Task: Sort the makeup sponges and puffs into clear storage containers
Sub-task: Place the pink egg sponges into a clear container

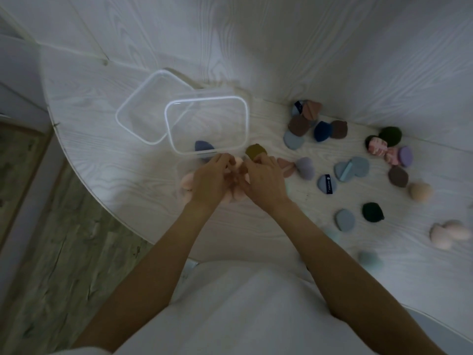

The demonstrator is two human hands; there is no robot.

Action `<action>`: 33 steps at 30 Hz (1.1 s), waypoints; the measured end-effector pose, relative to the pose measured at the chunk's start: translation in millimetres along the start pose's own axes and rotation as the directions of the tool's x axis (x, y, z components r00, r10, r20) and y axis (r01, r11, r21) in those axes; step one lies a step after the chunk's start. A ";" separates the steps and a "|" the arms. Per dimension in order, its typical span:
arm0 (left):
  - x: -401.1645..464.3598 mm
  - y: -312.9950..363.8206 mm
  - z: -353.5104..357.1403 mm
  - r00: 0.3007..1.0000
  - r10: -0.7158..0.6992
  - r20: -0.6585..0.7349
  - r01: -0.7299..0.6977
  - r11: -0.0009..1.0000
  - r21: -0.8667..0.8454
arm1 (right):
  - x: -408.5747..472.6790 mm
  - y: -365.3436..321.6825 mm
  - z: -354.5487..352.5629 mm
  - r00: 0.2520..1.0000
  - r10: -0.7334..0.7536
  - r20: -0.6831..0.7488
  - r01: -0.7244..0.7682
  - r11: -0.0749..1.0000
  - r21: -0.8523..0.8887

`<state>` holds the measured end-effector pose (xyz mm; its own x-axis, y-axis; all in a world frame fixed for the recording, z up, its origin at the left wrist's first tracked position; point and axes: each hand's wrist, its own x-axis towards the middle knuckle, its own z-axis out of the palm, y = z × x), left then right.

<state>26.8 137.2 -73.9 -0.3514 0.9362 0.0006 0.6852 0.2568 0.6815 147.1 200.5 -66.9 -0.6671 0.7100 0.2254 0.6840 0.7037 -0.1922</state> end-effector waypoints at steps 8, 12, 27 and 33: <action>-14.1 -8.7 -0.4 0.998 -0.025 0.055 0.029 0.997 -0.077 | 18.1 0.6 4.4 0.993 -0.069 0.096 0.079 0.992 -0.102; -23.2 -10.6 2.9 0.992 0.012 0.124 -0.008 1.000 -0.030 | 15.1 5.4 2.7 0.988 0.012 0.156 -0.019 0.999 0.049; -24.5 -9.1 9.7 0.965 0.080 0.248 -0.137 0.965 0.224 | 30.0 0.5 7.8 0.947 -0.036 0.318 0.135 0.946 -0.294; -29.6 -9.1 11.5 0.977 0.142 0.158 -0.173 0.965 0.196 | 35.9 -12.9 9.9 0.953 -0.033 0.302 0.137 0.934 -0.330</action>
<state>38.3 109.9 -88.6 -0.1449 0.9893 -0.0180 0.8473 0.1335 0.5140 111.4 217.2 -65.8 -0.7473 0.6610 -0.0674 0.6449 0.7460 0.1662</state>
